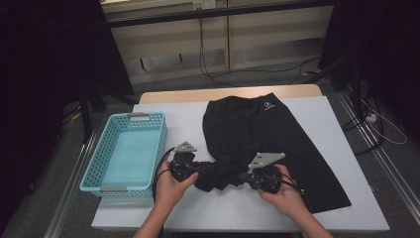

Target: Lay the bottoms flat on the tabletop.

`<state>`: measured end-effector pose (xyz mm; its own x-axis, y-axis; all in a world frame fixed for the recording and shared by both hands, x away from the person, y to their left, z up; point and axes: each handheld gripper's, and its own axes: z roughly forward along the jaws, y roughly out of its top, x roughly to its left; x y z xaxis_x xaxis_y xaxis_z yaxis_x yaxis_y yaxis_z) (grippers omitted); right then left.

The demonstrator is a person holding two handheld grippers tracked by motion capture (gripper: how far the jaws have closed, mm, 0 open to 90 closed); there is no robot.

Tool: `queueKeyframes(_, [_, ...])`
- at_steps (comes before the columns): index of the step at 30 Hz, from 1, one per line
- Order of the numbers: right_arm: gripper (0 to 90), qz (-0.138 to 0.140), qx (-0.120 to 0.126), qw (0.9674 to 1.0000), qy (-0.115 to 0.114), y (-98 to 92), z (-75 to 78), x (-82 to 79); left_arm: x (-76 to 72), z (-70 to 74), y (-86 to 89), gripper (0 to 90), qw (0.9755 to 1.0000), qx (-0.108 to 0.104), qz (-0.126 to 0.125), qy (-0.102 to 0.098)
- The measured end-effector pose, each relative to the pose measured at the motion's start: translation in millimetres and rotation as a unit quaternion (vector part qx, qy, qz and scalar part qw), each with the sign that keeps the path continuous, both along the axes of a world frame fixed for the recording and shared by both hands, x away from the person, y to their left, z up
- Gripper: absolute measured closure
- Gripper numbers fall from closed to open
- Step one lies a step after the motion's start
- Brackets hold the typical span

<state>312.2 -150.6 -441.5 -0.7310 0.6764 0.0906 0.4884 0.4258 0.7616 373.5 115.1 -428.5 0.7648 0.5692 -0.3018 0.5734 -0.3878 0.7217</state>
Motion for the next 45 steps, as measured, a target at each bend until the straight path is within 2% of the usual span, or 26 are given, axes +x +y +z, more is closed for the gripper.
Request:
queueKeyframes(6, [90.0, -0.018, -0.005, 0.9998, 0.004, -25.4, -0.7, -5.1, 1.5, -2.6, -3.9, 76.2, 0.9999, 0.001, -0.005, 0.009])
queueKeyframes(8, [89.9, -0.024, -0.004, 0.9997, 0.002, -31.2, 0.9, -6.8, 2.8, -1.5, -2.6, 69.3, 0.9999, -0.006, 0.004, 0.010])
queueKeyframes(12, [89.9, -0.033, 0.005, 0.9994, 0.000, -35.9, 1.2, -8.3, 5.7, 0.8, 1.5, 48.6, 0.9994, -0.020, 0.028, 0.008])
queueKeyframes(16, [89.8, -0.029, 0.005, 0.9996, 0.001, -31.0, -1.6, -7.9, 9.4, -0.3, -0.6, 40.1, 0.9991, -0.020, 0.037, 0.002])
queueKeyframes(18, [89.7, -0.027, 0.006, 0.9996, 0.001, -29.1, -2.3, -7.3, 12.4, -1.4, -2.9, 41.4, 0.9992, -0.017, 0.036, 0.003])
queueKeyframes(20, [89.7, -0.027, 0.008, 0.9996, 0.001, -28.2, -2.0, -7.0, 16.2, -3.7, -5.6, 47.9, 0.9994, -0.007, 0.035, 0.001])
queueKeyframes(21, [89.7, -0.027, 0.009, 0.9996, 0.002, -27.9, -1.9, -7.1, 18.6, -5.6, -6.5, 48.4, 0.9991, -0.004, 0.041, -0.001])
queueKeyframes(23, [89.7, -0.026, 0.007, 0.9996, 0.002, -27.2, -2.2, -7.8, 23.6, -9.2, -8.0, 47.3, 0.9987, 0.008, 0.049, -0.003])
queueKeyframes(25, [89.8, -0.023, 0.003, 0.9997, 0.001, -26.8, -2.6, -8.7, 28.2, -13.2, -9.3, 46.3, 0.9978, 0.022, 0.061, -0.013])
queueKeyframes(30, [89.8, -0.025, 0.005, 0.9997, 0.002, -29.3, -3.2, -10.2, 39.7, -20.6, -13.0, 43.0, 0.9964, 0.033, 0.075, -0.021])
queueKeyframes(32, [89.7, -0.024, 0.008, 0.9997, 0.003, -29.7, -3.1, -10.5, 45.1, -22.4, -15.3, 41.8, 0.9950, 0.043, 0.086, -0.026])
queueKeyframes(34, [89.7, -0.022, 0.007, 0.9997, 0.002, -28.9, -3.2, -10.0, 50.3, -24.6, -16.9, 42.0, 0.9938, 0.044, 0.100, -0.019])
queueKeyframes(36, [89.7, -0.019, 0.007, 0.9998, 0.003, -27.6, -3.0, -9.1, 55.3, -27.5, -17.3, 43.7, 0.9928, 0.057, 0.104, -0.019])
queueKeyframes(37, [89.7, -0.018, 0.008, 0.9998, 0.004, -26.7, -2.9, -8.5, 57.2, -29.6, -18.6, 44.6, 0.9930, 0.047, 0.108, -0.010])
queueKeyframes(38, [89.7, -0.016, 0.008, 0.9998, 0.003, -25.8, -2.8, -7.9, 58.3, -29.9, -19.3, 45.1, 0.9925, 0.046, 0.113, -0.012])
queueKeyframes(39, [89.7, -0.015, 0.008, 0.9999, 0.003, -24.8, -2.8, -7.6, 59.6, -29.5, -19.5, 48.3, 0.9926, 0.049, 0.111, -0.011])
queueKeyframes(42, [89.6, -0.010, 0.006, 0.9999, 0.004, -22.0, -3.4, -6.3, 61.8, -29.5, -21.3, 54.2, 0.9934, 0.039, 0.108, 0.002])
queueKeyframes(43, [89.6, -0.010, 0.006, 0.9999, 0.004, -21.3, -3.6, -5.6, 62.1, -28.9, -22.3, 56.4, 0.9933, 0.048, 0.105, -0.001])
queueKeyframes(45, [89.6, -0.009, 0.006, 0.9999, 0.005, -20.0, -3.6, -4.1, 63.0, -28.5, -23.8, 61.9, 0.9931, 0.047, 0.107, 0.005])
